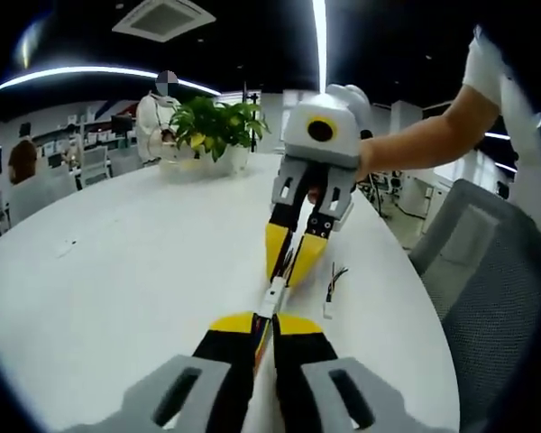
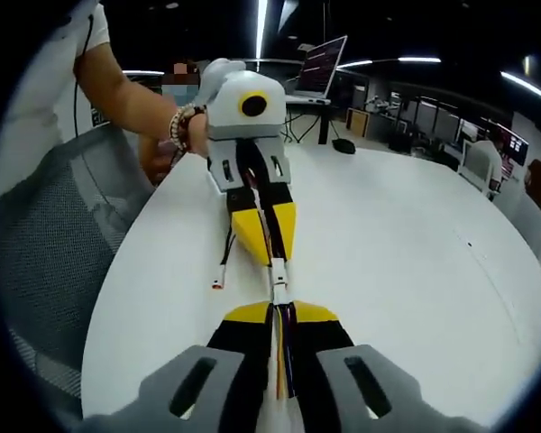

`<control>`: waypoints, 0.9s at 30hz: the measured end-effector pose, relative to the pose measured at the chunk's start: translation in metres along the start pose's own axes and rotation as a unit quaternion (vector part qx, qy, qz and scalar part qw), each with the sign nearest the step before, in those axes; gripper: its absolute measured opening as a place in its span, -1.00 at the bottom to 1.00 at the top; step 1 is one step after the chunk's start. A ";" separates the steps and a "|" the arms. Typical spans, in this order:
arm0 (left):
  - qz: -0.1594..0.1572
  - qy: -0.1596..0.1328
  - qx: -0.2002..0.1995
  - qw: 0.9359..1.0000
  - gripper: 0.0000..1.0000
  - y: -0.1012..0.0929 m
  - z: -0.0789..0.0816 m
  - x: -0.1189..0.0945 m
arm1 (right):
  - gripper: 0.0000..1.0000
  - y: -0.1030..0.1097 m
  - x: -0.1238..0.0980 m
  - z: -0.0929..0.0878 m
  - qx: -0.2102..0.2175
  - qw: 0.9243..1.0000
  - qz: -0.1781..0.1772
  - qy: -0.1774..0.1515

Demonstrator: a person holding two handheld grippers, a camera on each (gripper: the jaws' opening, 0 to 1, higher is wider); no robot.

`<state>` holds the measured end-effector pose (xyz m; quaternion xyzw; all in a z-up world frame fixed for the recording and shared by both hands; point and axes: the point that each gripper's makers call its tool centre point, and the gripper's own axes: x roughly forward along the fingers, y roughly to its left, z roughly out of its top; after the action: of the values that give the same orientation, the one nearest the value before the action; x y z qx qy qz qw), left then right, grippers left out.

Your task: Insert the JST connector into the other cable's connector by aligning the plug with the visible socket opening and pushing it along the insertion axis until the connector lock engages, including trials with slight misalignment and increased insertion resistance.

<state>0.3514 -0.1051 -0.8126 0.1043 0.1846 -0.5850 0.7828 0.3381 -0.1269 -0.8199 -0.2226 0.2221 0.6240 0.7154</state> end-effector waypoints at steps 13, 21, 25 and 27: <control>-0.001 -0.001 0.001 1.000 -0.99 -0.002 0.002 0.000 | -0.91 0.003 -0.002 0.002 -0.005 1.000 -0.002 0.004; -0.002 0.003 0.004 1.000 -0.99 -0.002 0.000 0.000 | -0.91 0.003 -0.002 0.002 -0.003 1.000 -0.002 0.005; -0.002 0.007 0.008 1.000 -0.99 -0.002 -0.001 0.001 | -0.91 0.003 -0.001 0.003 -0.004 1.000 -0.001 0.007; -0.003 0.006 0.007 1.000 -0.99 -0.002 -0.001 0.001 | -0.91 0.003 -0.001 0.002 -0.006 1.000 0.000 0.010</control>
<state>0.3498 -0.1058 -0.8143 0.1129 0.1859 -0.5878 0.7792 0.3346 -0.1263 -0.8175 -0.2330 0.2252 0.6231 0.7119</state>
